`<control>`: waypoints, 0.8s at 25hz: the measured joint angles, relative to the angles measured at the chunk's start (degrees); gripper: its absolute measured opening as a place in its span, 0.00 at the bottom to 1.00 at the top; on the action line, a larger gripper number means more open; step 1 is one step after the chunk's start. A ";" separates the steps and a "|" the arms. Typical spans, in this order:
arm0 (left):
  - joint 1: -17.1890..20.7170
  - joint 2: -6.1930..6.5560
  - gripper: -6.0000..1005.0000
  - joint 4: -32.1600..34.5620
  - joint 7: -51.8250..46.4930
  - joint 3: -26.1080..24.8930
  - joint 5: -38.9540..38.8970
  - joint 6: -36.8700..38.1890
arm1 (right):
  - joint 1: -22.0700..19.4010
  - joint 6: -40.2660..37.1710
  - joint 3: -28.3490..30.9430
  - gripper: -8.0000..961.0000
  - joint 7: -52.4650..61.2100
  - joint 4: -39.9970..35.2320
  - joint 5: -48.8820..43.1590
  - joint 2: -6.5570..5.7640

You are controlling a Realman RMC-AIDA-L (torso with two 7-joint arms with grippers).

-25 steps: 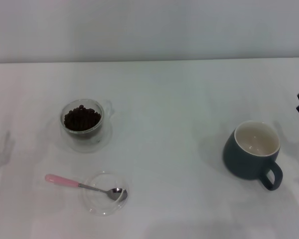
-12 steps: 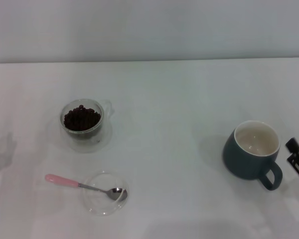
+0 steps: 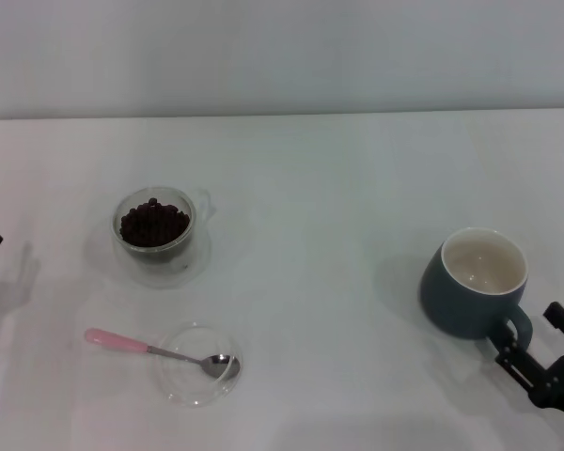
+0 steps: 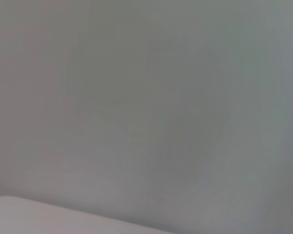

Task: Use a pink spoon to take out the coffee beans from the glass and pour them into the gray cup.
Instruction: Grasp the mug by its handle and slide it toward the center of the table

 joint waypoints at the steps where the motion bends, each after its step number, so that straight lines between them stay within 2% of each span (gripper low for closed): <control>1: -0.07 0.00 0.79 0.00 -0.01 -0.04 0.00 -0.05 | 0.30 1.03 -0.08 0.90 0.09 -0.01 -0.01 0.00; 9: -0.36 0.02 0.79 0.04 -0.05 -0.19 -0.43 -0.23 | 1.96 5.64 0.77 0.90 0.73 -0.87 0.49 0.07; 20: -1.64 0.09 0.79 0.45 -0.20 -0.17 -2.66 -0.50 | 2.70 9.06 3.64 0.90 6.83 -6.48 0.53 0.00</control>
